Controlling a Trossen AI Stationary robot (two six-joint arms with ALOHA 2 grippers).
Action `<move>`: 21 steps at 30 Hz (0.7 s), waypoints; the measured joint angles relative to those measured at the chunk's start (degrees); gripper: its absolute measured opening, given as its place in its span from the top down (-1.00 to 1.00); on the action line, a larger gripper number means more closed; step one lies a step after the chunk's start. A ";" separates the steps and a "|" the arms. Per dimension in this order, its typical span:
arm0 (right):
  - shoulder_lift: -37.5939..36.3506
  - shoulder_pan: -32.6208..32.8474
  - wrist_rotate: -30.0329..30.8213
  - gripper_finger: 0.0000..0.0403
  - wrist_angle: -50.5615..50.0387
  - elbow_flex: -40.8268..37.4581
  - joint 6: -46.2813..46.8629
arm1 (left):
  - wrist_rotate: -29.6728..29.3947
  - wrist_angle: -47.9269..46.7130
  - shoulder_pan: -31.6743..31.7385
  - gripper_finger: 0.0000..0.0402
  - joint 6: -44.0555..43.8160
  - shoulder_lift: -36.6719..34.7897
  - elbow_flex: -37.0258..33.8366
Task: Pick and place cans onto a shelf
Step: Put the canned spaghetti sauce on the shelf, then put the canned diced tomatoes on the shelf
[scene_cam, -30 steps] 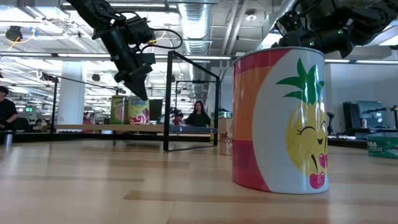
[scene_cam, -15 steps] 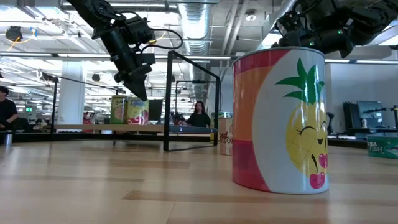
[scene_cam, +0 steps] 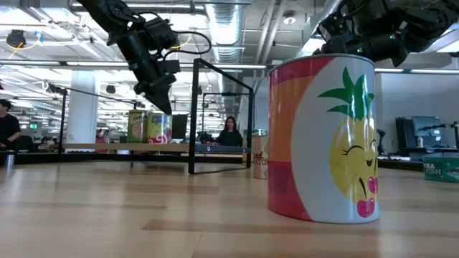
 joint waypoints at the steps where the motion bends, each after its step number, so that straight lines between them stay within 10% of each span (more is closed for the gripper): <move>1: 0.00 0.02 0.00 0.97 0.00 0.00 0.13 | 0.00 0.00 -0.03 0.84 0.01 -0.25 0.00; 10: 0.00 0.00 0.00 0.97 0.02 0.00 0.11 | 3.92 1.87 -1.69 0.87 1.48 -7.03 -1.25; 21: 0.00 1.13 0.94 0.97 1.20 0.05 -0.10 | 16.68 31.93 -11.13 0.97 1.04 -18.90 -22.52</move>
